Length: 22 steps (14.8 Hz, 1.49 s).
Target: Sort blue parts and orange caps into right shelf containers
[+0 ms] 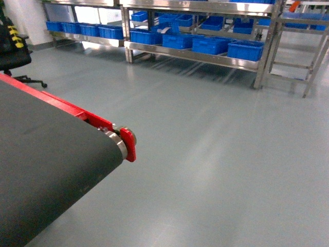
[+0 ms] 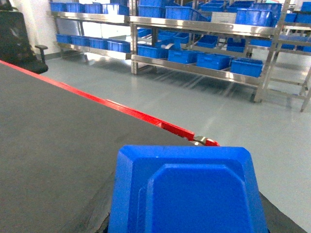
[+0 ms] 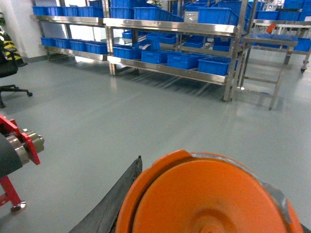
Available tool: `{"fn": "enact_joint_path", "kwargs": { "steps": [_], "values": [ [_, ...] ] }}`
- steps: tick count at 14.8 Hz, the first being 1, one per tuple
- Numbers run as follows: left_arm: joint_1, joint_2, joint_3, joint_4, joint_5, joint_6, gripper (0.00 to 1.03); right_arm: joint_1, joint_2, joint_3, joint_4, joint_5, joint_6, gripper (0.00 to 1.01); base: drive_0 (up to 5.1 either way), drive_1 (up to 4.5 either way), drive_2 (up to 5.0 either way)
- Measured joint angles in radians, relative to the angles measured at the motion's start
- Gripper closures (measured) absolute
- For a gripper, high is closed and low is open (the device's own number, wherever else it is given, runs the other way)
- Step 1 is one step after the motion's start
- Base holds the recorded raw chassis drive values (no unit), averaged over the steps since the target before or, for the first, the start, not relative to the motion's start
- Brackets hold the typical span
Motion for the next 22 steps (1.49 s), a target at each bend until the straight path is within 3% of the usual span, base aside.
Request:
{"fn": "enact_joint_path", "kwargs": {
  "steps": [22],
  "values": [
    [0.000,0.000,0.000,0.000,0.000,0.000,0.61,0.000,0.000,0.000,0.000,0.000,0.000,0.58,-1.6,-1.61,-1.6]
  ]
}}
